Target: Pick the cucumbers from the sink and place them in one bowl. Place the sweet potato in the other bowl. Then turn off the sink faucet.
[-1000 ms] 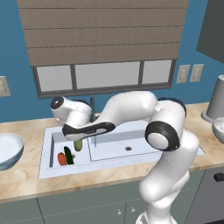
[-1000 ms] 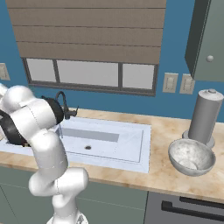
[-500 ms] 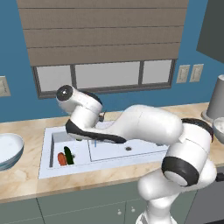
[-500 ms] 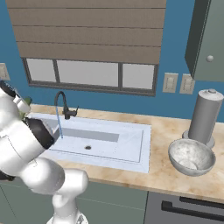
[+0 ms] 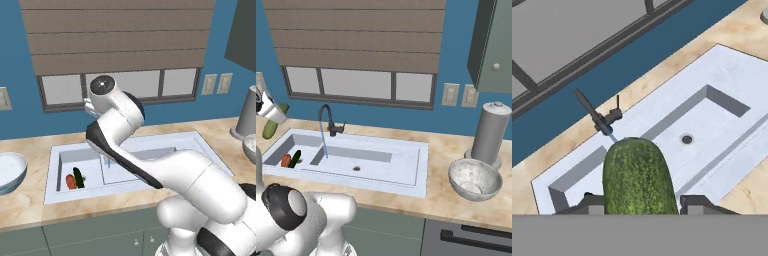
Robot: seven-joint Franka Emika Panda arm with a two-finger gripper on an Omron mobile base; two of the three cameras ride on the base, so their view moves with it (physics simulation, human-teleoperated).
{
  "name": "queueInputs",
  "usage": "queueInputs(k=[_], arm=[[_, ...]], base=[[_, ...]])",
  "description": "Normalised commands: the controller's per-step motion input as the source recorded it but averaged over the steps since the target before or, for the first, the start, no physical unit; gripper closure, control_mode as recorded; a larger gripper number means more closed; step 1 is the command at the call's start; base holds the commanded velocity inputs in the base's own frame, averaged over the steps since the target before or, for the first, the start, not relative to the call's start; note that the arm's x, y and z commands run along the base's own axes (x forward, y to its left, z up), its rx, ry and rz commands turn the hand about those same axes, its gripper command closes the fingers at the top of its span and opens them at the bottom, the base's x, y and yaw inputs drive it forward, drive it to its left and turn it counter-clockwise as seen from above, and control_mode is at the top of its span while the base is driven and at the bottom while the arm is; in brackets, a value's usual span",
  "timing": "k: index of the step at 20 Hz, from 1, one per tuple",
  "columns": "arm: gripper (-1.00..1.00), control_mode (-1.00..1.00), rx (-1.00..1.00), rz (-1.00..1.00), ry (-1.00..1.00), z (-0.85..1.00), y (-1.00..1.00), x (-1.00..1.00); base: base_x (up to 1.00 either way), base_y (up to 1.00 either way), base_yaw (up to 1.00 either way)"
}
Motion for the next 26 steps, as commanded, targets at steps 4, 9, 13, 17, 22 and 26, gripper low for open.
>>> queueInputs(k=[4, 9, 13, 17, 22, 26], arm=[[1.0, -1.0, 0.0, 0.02, 0.0, 0.27, -1.0, -0.54], [1.0, -1.0, 0.0, 0.0, 0.01, 0.07, -1.0, -0.15], [1.0, -1.0, 0.0, 0.0, 0.01, 0.0, -1.0, 0.0], [1.0, -1.0, 0.0, 0.0, 0.0, 0.1, -1.0, 0.06], [1.0, -1.0, 0.0, -0.03, 0.0, 0.07, -1.0, 0.15], [1.0, -1.0, 0.0, -0.05, 0.0, 0.0, -1.0, 0.2]], base=[[0.0, 0.0, 0.0], [0.0, 0.0, 0.0], [0.0, 0.0, 0.0], [0.0, 0.0, 0.0], [0.0, 0.0, 0.0], [0.0, 0.0, 0.0]])
